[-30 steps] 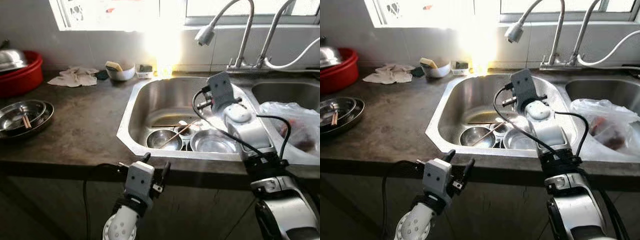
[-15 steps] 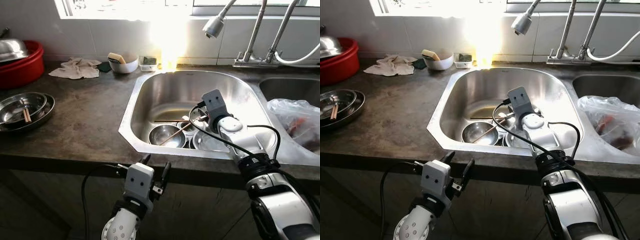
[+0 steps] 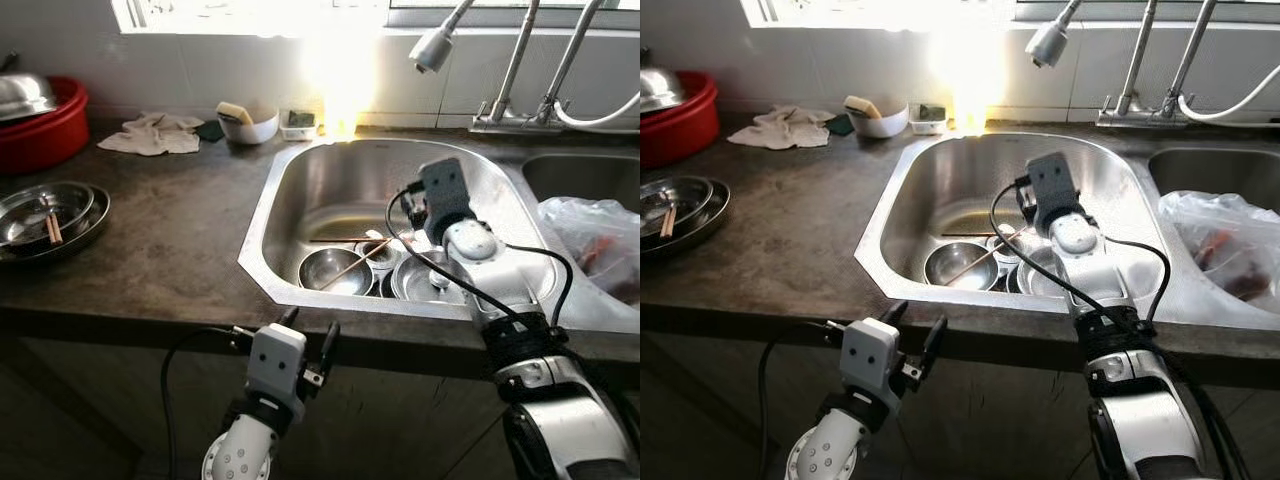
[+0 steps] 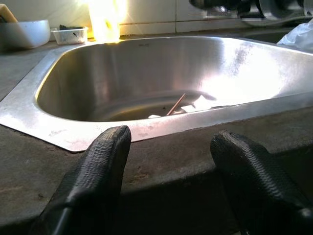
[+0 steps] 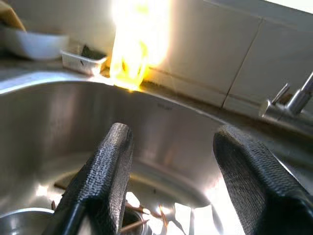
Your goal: Kitchen organization
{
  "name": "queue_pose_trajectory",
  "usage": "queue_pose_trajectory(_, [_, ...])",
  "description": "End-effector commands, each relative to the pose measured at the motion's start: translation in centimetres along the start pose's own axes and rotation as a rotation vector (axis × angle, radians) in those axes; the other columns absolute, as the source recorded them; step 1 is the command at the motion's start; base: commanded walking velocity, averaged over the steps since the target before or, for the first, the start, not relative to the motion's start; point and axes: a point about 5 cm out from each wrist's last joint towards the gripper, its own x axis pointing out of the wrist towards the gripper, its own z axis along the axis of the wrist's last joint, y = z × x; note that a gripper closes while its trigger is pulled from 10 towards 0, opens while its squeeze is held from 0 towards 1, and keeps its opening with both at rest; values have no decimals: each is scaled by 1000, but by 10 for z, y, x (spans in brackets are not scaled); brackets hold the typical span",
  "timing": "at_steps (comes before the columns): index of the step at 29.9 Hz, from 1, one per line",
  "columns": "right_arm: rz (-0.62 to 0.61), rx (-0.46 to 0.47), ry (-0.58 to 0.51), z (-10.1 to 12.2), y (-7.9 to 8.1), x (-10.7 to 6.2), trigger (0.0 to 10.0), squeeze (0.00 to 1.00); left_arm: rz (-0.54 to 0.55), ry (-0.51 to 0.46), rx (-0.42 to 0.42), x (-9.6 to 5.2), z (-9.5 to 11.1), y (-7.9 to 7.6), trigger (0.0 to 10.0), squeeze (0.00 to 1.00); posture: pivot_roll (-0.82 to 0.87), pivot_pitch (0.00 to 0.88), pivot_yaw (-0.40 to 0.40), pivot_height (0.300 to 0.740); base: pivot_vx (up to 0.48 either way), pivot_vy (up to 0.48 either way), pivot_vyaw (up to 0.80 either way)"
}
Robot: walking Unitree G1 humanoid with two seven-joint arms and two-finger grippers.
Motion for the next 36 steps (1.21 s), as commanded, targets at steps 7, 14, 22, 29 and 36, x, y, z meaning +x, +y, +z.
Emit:
queue_pose_trajectory(7, [-73, 102, -265, 33, 1, -41, 10000, 0, 5, 6, 1, 1, 0, 3, 10000, 0, 20, 74, 0, 740, 0, 0, 0])
queue_pose_trajectory(14, [-54, 197, -318, 29, 16, -86, 10000, 0, 29, 12, 8, 2, -2, 7, 10000, 0, 10, 56, 3, 740, 0, 0, 0])
queue_pose_trajectory(22, [4, 216, -219, 4, 34, -125, 10000, 0, 41, 5, 8, 0, -1, 10, 10000, 0, -4, 37, 11, 740, 0, 0, 0])
queue_pose_trajectory(29, [-3, 235, -183, -1, 36, -128, 10000, 0, 45, 4, 10, 0, -2, 11, 10000, 0, 0, 24, 9, 740, 0, 81, 410])
queue_pose_trajectory(36, [3, 248, -170, -2, 38, -124, 10000, 0, 56, 5, 20, 1, -3, 13, 10000, 0, 3, 25, 7, 740, -183, 397, 800])
